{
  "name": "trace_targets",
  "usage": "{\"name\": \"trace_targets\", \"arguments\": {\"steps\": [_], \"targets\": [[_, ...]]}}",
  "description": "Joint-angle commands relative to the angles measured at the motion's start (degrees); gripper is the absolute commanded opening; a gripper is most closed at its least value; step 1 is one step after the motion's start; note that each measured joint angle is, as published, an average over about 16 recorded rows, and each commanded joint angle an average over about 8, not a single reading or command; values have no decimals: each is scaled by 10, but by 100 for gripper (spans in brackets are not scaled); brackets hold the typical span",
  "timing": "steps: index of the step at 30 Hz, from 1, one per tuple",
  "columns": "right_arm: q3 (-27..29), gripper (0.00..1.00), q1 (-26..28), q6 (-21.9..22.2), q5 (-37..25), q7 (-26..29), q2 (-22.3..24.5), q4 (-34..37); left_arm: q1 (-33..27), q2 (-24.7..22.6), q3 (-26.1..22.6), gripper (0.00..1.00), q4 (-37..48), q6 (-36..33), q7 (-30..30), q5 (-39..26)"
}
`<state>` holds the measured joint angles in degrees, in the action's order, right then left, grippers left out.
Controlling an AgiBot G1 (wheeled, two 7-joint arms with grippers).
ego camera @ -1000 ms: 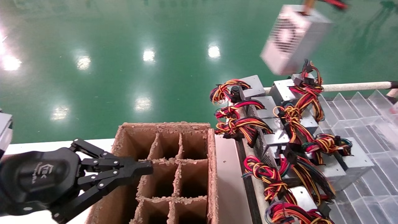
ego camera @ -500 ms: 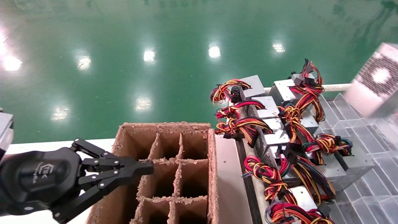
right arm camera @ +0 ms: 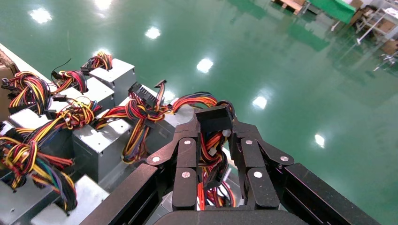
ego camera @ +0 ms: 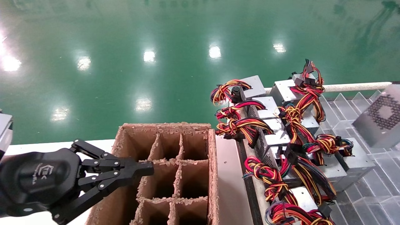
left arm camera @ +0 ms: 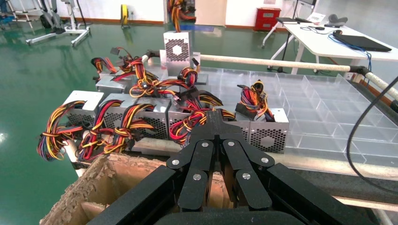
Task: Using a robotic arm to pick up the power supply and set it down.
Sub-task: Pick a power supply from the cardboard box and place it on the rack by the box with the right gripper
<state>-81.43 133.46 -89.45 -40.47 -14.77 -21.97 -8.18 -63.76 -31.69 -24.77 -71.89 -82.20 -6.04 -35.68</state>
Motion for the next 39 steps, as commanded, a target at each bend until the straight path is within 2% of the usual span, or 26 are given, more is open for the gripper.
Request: {"name": "trace_targets", "arguments": {"steps": [1, 9, 16, 24, 39], "targets": [[3, 0, -23, 3, 12, -5, -4, 7, 0, 0, 0, 0, 0, 0, 0, 0], [23, 0, -110, 45, 54, -30, -51, 54, 0, 0, 0, 0, 0, 0, 0, 0], [36, 0, -140, 89, 75, -45, -75, 77, 0, 0, 0, 0, 0, 0, 0, 0], [36, 0, -152, 88, 74, -48, -85, 76, 0, 0, 0, 0, 0, 0, 0, 0], [42, 0, -186, 91, 83, -40, -133, 71, 0, 0, 0, 0, 0, 0, 0, 0]]}}
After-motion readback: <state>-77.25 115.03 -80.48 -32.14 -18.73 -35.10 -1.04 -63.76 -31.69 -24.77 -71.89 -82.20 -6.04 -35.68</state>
